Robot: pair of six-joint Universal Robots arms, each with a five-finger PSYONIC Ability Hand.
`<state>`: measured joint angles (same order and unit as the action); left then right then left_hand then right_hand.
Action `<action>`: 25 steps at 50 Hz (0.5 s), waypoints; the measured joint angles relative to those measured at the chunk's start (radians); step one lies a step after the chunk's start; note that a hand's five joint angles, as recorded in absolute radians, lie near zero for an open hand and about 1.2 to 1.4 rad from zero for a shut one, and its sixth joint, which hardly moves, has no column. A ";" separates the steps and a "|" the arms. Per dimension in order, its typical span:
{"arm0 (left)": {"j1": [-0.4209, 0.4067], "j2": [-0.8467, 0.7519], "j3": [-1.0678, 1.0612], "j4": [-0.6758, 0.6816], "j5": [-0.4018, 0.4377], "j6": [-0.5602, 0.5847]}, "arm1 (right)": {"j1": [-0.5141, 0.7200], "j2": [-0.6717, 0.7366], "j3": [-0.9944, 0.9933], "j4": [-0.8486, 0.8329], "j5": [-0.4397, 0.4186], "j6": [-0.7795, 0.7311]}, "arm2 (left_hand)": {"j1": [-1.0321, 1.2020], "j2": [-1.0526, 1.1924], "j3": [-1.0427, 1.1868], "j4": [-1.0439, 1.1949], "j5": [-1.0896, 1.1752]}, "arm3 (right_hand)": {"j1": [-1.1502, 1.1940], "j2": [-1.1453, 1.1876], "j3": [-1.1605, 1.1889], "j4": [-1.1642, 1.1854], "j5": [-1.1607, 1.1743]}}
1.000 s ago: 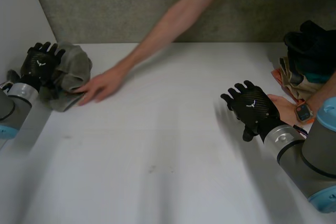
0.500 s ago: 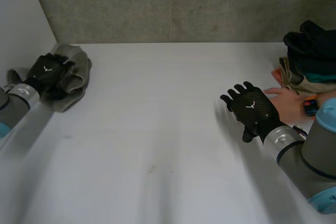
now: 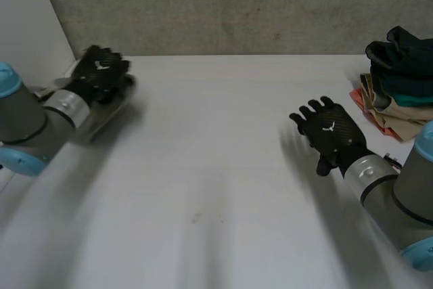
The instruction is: Fold the laundry.
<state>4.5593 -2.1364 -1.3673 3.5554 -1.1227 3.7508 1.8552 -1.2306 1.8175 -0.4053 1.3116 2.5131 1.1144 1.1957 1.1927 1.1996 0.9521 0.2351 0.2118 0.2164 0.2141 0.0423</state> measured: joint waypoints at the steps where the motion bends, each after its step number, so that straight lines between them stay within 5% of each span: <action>1: -0.024 0.037 -0.038 0.000 0.000 -0.009 | 0.000 -0.004 0.000 0.000 0.002 0.001 | 0.000 0.000 0.000 0.000 0.000 | 0.000 0.000 0.000 0.000 0.000; 7: -0.243 0.252 -0.287 0.001 0.002 -0.128 | -0.013 -0.054 -0.001 0.011 0.022 0.007 | 0.000 0.001 0.000 0.000 0.000 | 0.000 0.000 0.000 0.000 0.000; 15: -0.511 0.214 -0.382 -0.009 0.003 -0.228 | -0.026 -0.063 -0.004 0.034 0.037 0.006 | -0.037 -0.104 -0.103 -0.109 -0.049 | 0.000 0.000 0.000 0.000 0.000; 16: -0.529 0.204 -0.385 -0.011 0.004 -0.230 | -0.027 -0.062 -0.005 0.036 0.037 0.005 | -0.037 -0.104 -0.103 -0.109 -0.049 | 0.000 0.000 0.000 0.000 0.000; 17: -0.553 0.191 -0.389 -0.014 0.007 -0.232 | -0.028 -0.062 -0.007 0.038 0.037 0.005 | -0.403 -0.431 -0.424 -0.436 -0.364 | 0.000 0.000 0.000 0.000 0.000; 20: -0.582 0.188 -0.396 -0.017 0.010 -0.232 | -0.029 -0.060 -0.011 0.040 0.037 0.004 | -0.667 -0.709 -0.694 -0.709 -0.641 | 0.000 0.000 0.000 0.000 0.000; 25: -0.552 0.267 -0.400 -0.011 -0.005 -0.230 | -0.027 -0.059 -0.019 0.045 0.035 0.001 | -0.736 -0.823 -0.818 -0.835 -0.766 | 0.000 0.000 0.000 0.000 0.000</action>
<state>4.0074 -1.8698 -1.7672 3.5447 -1.1278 3.5206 1.8286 -1.2895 1.7986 -0.3601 1.3463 2.5139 0.3783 0.3726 0.3748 0.3647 0.1864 0.2351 0.2118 0.2164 0.2141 0.0423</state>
